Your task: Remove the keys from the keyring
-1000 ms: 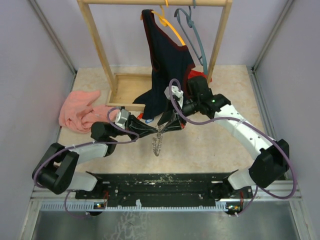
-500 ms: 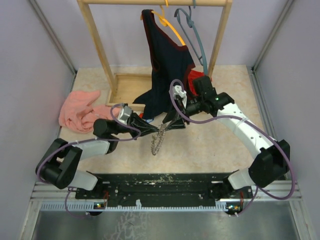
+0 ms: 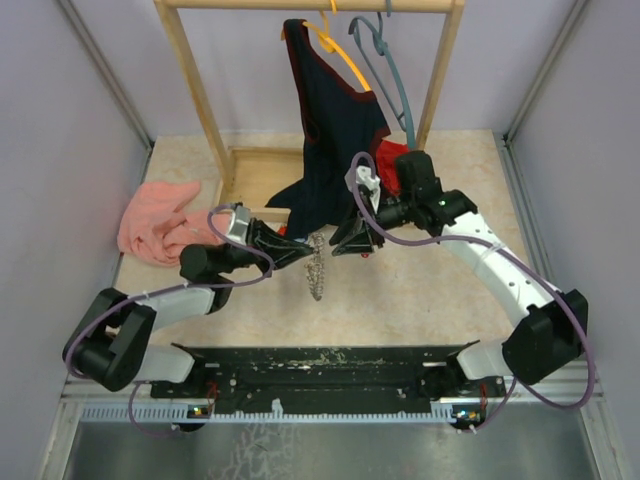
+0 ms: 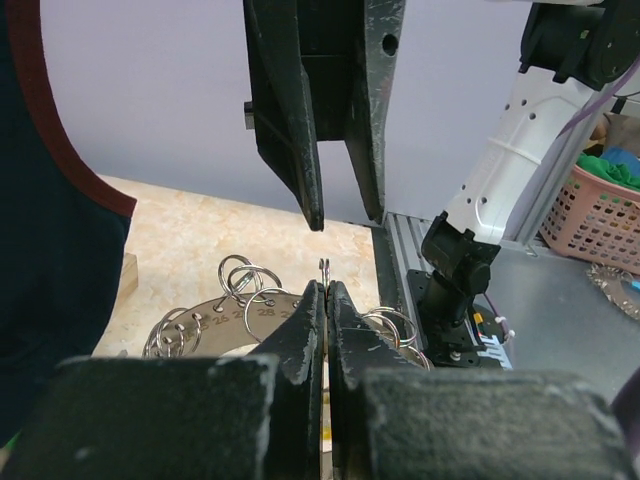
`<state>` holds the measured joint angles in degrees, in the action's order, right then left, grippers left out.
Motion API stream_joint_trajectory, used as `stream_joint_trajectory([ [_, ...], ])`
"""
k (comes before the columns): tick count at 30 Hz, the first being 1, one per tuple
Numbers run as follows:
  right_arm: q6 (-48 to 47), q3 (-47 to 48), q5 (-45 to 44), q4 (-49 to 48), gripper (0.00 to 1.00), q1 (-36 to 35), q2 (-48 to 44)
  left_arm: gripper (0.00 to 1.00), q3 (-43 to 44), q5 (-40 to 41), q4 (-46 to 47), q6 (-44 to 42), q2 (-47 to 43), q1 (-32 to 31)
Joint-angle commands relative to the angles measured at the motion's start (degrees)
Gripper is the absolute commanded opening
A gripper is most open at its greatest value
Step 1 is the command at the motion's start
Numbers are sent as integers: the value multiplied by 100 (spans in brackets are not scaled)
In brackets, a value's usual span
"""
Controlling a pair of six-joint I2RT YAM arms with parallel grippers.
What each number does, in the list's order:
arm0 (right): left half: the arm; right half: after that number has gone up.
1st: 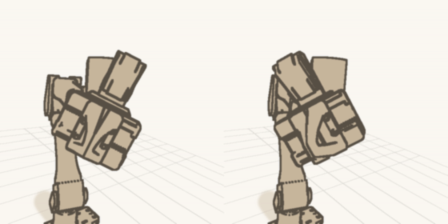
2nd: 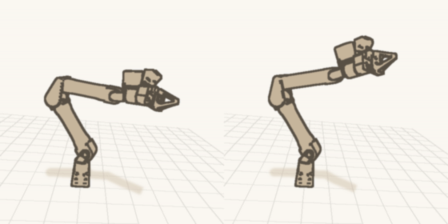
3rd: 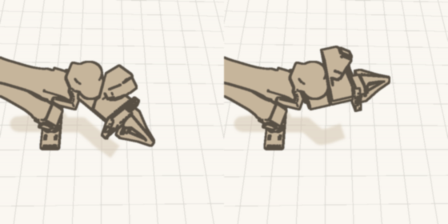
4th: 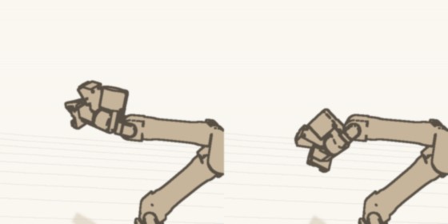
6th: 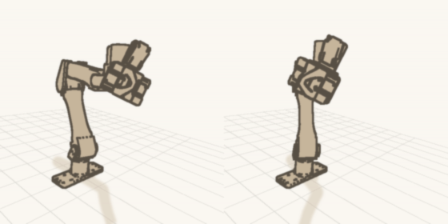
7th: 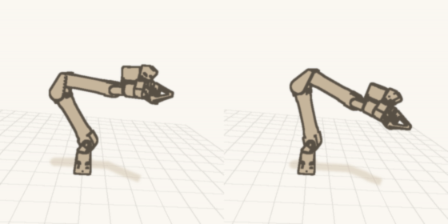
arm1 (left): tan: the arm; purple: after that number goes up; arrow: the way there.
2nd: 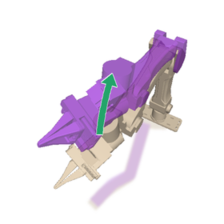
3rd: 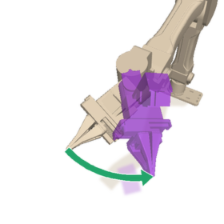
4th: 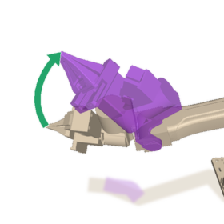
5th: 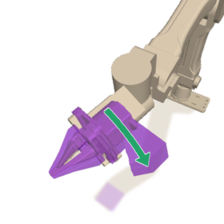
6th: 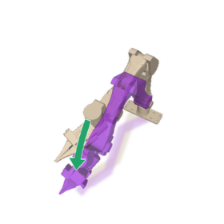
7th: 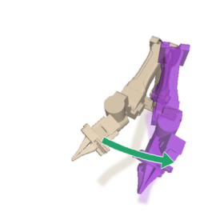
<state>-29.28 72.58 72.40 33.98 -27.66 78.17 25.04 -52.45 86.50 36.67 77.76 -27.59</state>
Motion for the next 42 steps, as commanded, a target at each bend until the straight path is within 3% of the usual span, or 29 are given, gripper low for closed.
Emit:
stream_joint_trajectory([
  [1,935,-390,327,-1154,27,138,-223,0,-159,341,1607,1,-266,26],
  [10,3488,-1851,418,-4888,25,138,-164,0,-96,-11,1607,-271,-358,26],
  [19,6206,-3040,369,-9305,45,120,-40,0,49,-348,1606,-483,-298,17],
  [22,6432,-3104,459,-9854,46,111,-43,0,43,-580,1606,-822,-308,-5],
  [25,6128,-3039,559,-9413,46,112,-47,0,20,-760,1607,-1213,-368,-7],
  [28,5261,-2818,674,-8116,46,112,-54,0,13,-954,1607,-1634,-497,-14],
  [31,3904,-2355,583,-5982,45,107,-64,0,-29,-1031,1606,-1934,-593,-14],
  [34,1183,-1541,201,-2874,45,-7,-56,0,-13,-1127,1605,-2030,-615,-9],
  [35,780,-1394,124,-2394,45,-66,-68,0,-7,-1147,1602,-2038,-617,-11],
  [42,598,-1387,285,-2315,44,-310,-114,0,42,-1048,1601,-1965,-650,-75],
])
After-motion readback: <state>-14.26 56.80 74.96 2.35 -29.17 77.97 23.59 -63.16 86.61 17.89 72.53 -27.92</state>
